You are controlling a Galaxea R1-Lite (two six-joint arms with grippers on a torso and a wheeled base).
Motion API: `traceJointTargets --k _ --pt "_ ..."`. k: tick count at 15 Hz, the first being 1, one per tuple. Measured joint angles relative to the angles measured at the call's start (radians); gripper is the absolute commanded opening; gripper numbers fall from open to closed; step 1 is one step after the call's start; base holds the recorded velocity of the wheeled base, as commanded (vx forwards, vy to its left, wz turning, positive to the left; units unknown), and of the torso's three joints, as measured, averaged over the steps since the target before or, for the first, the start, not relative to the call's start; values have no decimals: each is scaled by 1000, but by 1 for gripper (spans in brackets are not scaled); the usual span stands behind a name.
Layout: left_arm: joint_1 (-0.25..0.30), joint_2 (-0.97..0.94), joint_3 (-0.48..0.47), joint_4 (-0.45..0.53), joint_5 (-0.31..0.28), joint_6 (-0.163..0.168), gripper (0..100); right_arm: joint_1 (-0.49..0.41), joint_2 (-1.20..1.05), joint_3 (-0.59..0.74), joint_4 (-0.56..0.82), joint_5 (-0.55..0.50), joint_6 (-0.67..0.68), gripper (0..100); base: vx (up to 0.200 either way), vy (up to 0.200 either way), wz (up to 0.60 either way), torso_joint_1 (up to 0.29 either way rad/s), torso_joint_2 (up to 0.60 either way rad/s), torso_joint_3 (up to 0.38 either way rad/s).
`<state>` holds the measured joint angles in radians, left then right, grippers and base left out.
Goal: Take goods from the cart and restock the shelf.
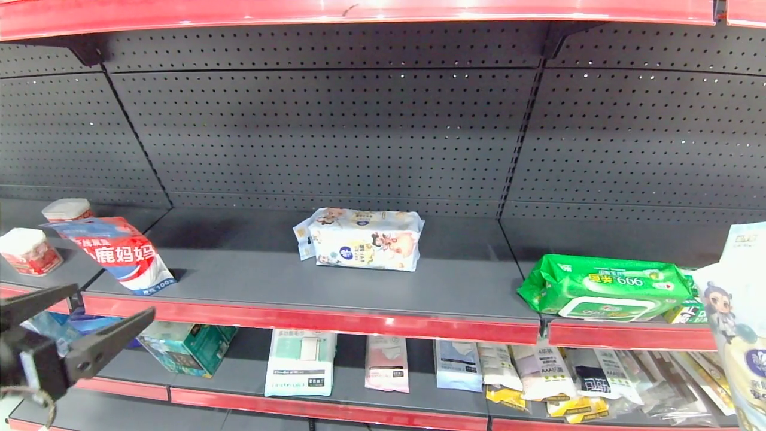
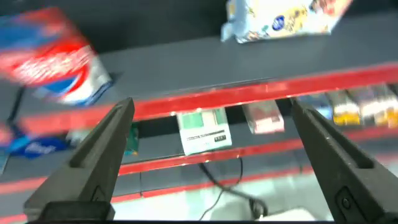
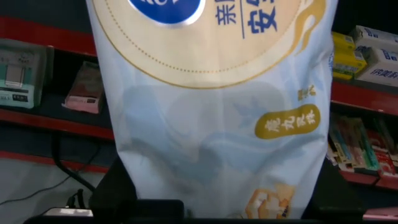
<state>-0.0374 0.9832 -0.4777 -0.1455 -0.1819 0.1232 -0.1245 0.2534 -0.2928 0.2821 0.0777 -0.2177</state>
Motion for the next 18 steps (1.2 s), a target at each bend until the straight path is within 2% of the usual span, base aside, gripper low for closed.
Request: traceJointTargets --k 3,7,11,13,16,18 --pt "1 257 -142 -7 -77 96 100 0 -54 29 4 -4 -1 0 0 0 0 0 0 0" --pt "3 549 -317 -8 -221 203 100 -4 -100 60 10 -7 -31 0 0 0 0 0 0 0" --pt "2 770 -503 -5 -300 281 100 -8 -116 72 10 -13 -39 0 0 0 0 0 0 0" --pt "0 853 -573 -4 -334 308 100 -9 -124 77 11 -22 -41 0 0 0 0 0 0 0" --pt "-5 956 -661 -4 -405 377 100 -9 -143 96 13 -32 -49 0 0 0 0 0 0 0" --pt "-16 1020 -734 -2 -454 404 100 -10 -149 103 13 -34 -60 0 0 0 0 0 0 0"
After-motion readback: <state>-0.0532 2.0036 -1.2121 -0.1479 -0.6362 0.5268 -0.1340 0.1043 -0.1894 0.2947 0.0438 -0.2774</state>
